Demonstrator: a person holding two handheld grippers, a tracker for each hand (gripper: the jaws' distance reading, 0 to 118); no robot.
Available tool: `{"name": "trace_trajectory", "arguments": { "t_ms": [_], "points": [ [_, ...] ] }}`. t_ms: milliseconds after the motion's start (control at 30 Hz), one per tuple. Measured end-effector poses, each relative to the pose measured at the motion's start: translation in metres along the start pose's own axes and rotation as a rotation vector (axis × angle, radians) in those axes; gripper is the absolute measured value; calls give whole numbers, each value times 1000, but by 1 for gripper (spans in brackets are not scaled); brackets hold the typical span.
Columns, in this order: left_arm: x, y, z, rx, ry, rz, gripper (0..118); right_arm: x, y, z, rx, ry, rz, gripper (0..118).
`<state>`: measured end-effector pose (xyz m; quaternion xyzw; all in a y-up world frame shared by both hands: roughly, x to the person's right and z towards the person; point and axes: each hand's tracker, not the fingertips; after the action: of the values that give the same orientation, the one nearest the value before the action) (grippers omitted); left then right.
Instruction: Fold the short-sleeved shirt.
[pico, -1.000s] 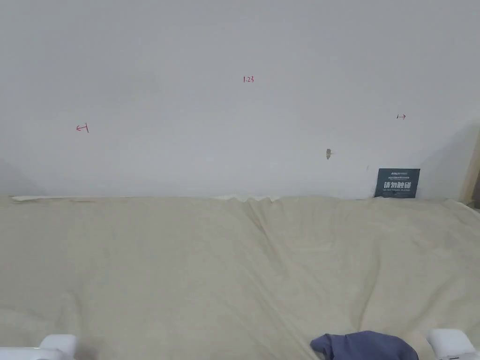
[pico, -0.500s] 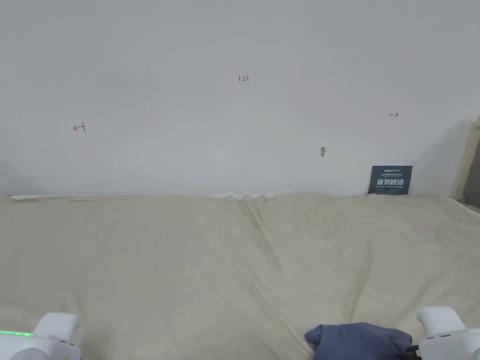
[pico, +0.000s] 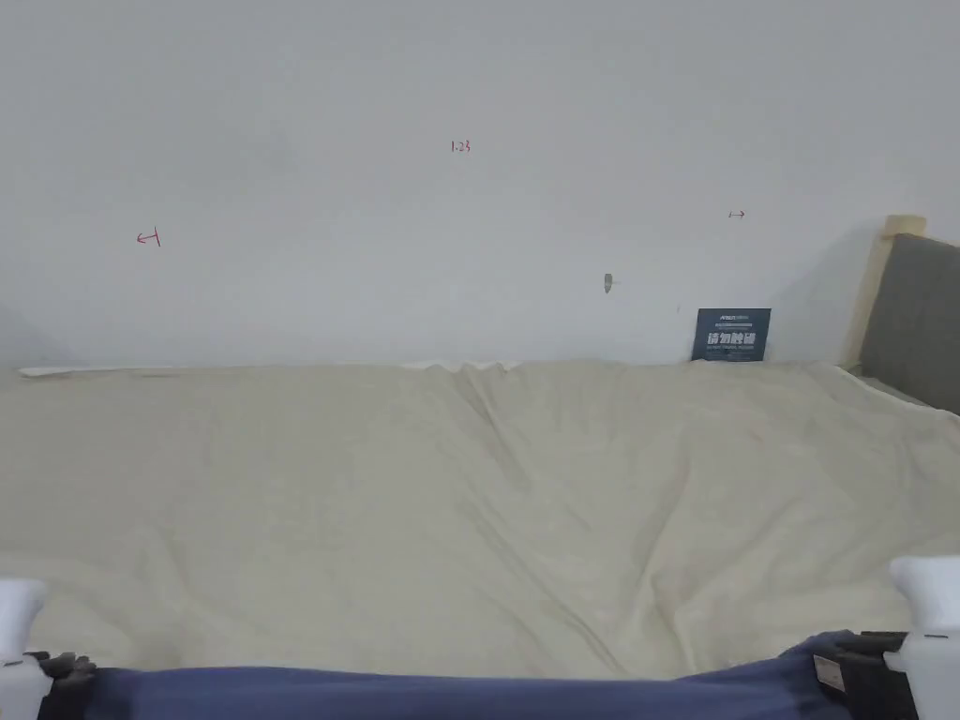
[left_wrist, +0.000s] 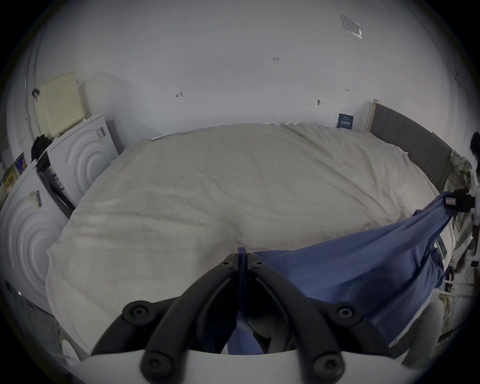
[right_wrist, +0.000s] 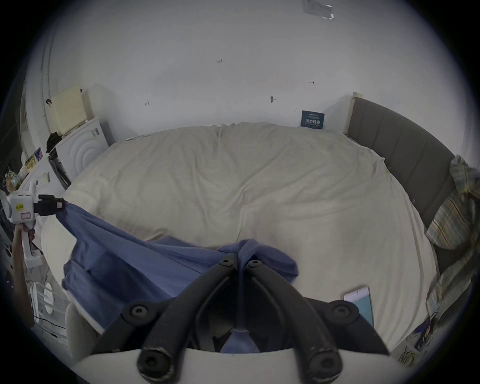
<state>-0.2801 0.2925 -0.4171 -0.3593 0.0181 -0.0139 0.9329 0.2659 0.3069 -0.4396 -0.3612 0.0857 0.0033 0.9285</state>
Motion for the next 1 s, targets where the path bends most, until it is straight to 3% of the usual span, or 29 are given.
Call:
{"name": "trace_trajectory", "arguments": {
  "t_ms": [200, 367, 467, 500, 567, 600, 633, 700, 767, 833, 933, 967, 1000],
  "points": [
    [4, -94, 36, -52, 22, 59, 5, 0, -81, 38, -28, 54, -54, 2],
    [1, -145, 22, -154, 8, 99, 5, 3, -145, 24, -143, 57, -123, 2],
    [3, -157, 4, -179, 31, 108, 7, -1, -166, 11, -109, 45, -86, 8],
    [4, -157, 7, -173, 36, 114, 20, -4, -167, 9, -104, 26, -97, 28],
    [2, -160, 7, -136, 27, 122, 74, -6, -170, 8, -106, 15, -117, 80],
    [0, -157, 10, -135, 24, 138, 107, -7, -169, 11, -96, 17, -131, 96],
    [-2, -155, 16, -122, 23, 146, 117, -12, -166, 16, -67, -4, -132, 96],
    [-3, -150, 34, -65, 58, 149, 118, -19, -159, 30, 15, -33, -122, 96],
    [-1, -142, 52, -64, 137, 87, 118, -30, -146, 51, 98, 19, -110, 96],
    [-1, -143, 74, 18, 139, 68, 118, -38, -137, 70, 183, 91, -96, 96],
    [-5, -138, 95, 36, 93, 100, 117, -55, -124, 85, 208, 94, -72, 95],
    [-5, -142, 102, 42, 68, 128, 115, -62, -122, 87, 223, 107, -65, 93],
    [-5, -144, 106, 84, 42, 144, 103, -71, -121, 85, 243, 159, -48, 75]
  ]
}}
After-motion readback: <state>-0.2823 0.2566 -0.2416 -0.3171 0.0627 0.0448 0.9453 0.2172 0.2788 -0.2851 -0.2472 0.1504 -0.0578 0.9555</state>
